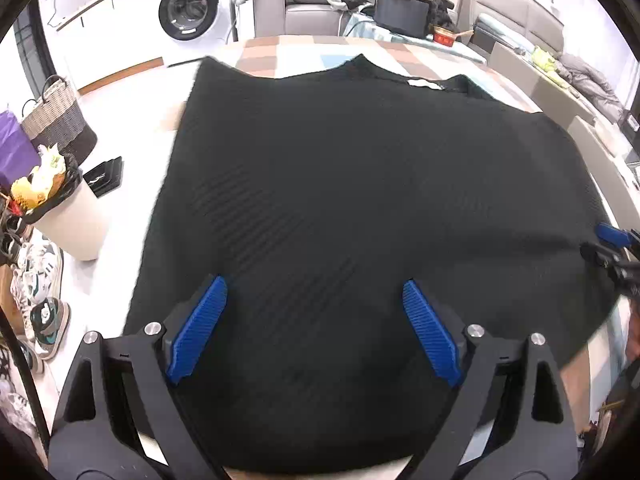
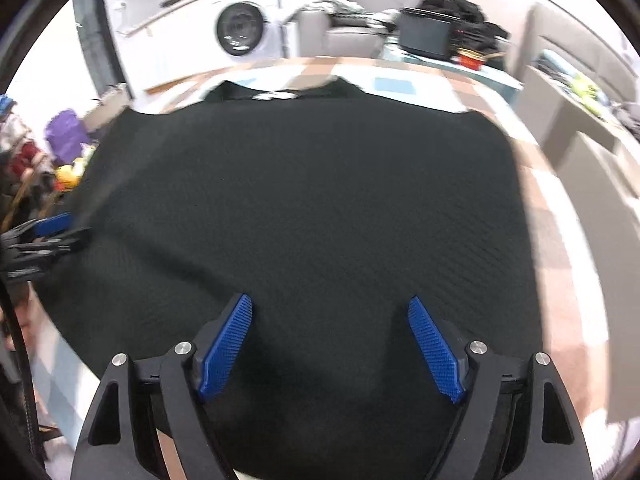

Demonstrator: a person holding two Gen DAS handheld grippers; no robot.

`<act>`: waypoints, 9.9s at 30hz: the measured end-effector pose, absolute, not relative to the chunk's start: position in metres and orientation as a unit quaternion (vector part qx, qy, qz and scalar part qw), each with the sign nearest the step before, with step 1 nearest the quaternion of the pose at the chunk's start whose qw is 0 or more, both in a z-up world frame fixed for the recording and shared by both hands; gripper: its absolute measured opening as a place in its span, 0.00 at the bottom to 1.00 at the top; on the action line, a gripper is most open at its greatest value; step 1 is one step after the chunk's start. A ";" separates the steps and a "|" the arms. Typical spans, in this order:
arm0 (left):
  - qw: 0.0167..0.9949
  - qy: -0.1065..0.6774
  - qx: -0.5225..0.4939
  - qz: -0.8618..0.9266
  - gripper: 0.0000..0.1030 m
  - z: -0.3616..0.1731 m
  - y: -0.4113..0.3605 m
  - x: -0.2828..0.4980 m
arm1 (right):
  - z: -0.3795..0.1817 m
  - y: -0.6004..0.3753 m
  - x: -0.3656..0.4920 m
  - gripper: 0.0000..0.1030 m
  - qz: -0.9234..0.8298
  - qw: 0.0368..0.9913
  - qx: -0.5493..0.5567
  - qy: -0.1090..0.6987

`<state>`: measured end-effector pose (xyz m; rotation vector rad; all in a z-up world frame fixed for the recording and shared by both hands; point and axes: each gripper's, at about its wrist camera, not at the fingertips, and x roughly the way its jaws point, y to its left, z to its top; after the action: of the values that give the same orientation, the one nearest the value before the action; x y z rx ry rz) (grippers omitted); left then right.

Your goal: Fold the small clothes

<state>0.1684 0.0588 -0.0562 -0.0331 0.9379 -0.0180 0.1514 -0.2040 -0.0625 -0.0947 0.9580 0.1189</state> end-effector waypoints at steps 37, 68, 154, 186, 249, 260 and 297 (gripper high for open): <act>0.900 0.372 -0.202 0.105 0.17 -0.054 0.104 0.106 | -0.047 -0.186 0.119 0.82 0.101 0.887 -0.022 0.450; 0.898 0.348 -0.014 -0.269 0.68 0.018 -0.121 0.115 | -0.037 -0.278 0.098 0.82 0.004 0.893 0.033 0.448; 0.880 0.454 -0.060 -0.127 0.70 -0.055 -0.028 0.134 | -0.049 -0.233 0.301 0.32 0.156 0.843 0.119 0.501; 0.876 0.433 -0.149 -0.155 0.08 -0.063 -0.035 0.215 | -0.054 -0.305 0.180 0.50 0.111 0.854 0.112 0.495; 0.876 0.452 -0.118 -0.117 0.63 -0.054 -0.010 0.167 | -0.055 -0.247 0.221 0.25 0.226 0.823 0.150 0.499; 0.874 0.456 -0.116 -0.121 0.63 -0.055 -0.007 0.163 | -0.049 -0.262 0.135 0.45 0.255 0.807 0.177 0.503; 0.871 0.460 -0.129 -0.116 0.63 -0.058 0.006 0.169 | -0.027 -0.200 0.292 0.08 0.153 0.901 0.012 0.406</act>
<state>0.1687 0.0056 -0.0576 -0.2688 0.9624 -0.2431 0.2920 -0.2000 -0.0266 0.0249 0.8393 0.3173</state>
